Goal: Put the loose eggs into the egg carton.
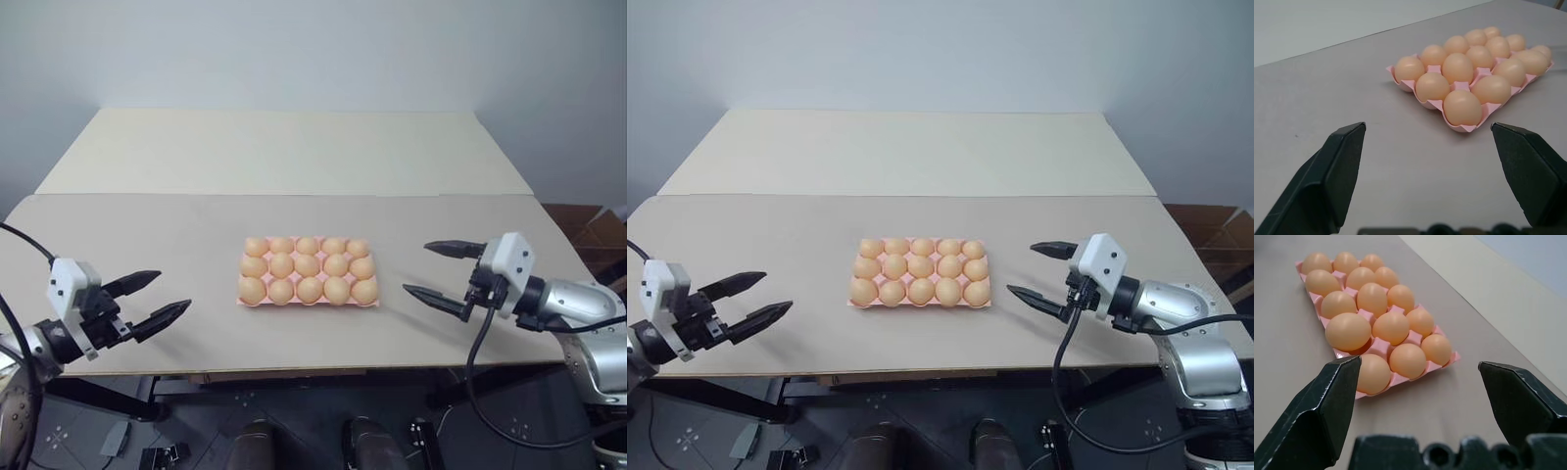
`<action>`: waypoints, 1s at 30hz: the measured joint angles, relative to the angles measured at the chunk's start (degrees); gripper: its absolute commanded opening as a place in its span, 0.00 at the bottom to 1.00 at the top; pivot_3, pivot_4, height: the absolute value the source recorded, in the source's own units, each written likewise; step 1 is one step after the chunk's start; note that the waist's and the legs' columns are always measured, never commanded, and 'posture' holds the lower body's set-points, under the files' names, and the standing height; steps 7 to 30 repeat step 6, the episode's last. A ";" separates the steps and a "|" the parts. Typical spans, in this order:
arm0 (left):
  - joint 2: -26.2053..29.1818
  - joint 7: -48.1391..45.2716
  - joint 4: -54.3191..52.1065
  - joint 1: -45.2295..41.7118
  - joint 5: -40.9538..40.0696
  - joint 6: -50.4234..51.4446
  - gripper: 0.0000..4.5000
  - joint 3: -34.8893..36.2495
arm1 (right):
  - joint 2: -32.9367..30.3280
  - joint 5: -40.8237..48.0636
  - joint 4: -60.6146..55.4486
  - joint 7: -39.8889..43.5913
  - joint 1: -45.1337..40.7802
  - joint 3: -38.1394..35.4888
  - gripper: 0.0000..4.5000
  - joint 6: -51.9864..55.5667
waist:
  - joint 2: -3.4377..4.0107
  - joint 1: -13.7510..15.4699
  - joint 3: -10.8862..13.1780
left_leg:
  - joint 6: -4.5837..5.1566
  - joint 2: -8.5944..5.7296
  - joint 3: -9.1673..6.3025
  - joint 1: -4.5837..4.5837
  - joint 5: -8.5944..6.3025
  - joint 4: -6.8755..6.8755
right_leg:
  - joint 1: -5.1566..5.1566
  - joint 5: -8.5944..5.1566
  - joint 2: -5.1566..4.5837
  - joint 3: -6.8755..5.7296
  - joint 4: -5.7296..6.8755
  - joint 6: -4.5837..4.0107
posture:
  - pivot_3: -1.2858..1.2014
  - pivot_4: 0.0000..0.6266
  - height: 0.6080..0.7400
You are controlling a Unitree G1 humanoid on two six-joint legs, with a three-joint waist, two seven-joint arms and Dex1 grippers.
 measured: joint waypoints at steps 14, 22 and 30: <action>0.02 0.54 -1.66 0.08 -0.14 0.06 0.99 -0.02 | 0.00 0.04 -0.46 0.01 0.51 -0.41 1.00 0.00 | 0.00 -0.06 0.00 | 0.00 0.00 0.03 0.04 0.00 0.00 | 0.01 -0.05 -0.01 0.03 -0.01 0.01 | 0.52 0.24 1.00; 0.02 0.54 -1.66 0.08 -0.14 0.06 0.99 -0.02 | 0.00 0.04 -0.46 0.01 0.51 -0.41 1.00 0.00 | 0.00 -0.06 0.00 | 0.00 0.00 0.03 0.04 0.00 0.00 | 0.01 -0.05 -0.01 0.03 -0.01 0.01 | 0.52 0.24 1.00; 0.02 0.54 -1.66 0.08 -0.14 0.06 0.99 -0.02 | 0.00 0.04 -0.46 0.01 0.51 -0.41 1.00 0.00 | 0.00 -0.06 0.00 | 0.00 0.00 0.03 0.04 0.00 0.00 | 0.01 -0.05 -0.01 0.03 -0.01 0.01 | 0.52 0.24 1.00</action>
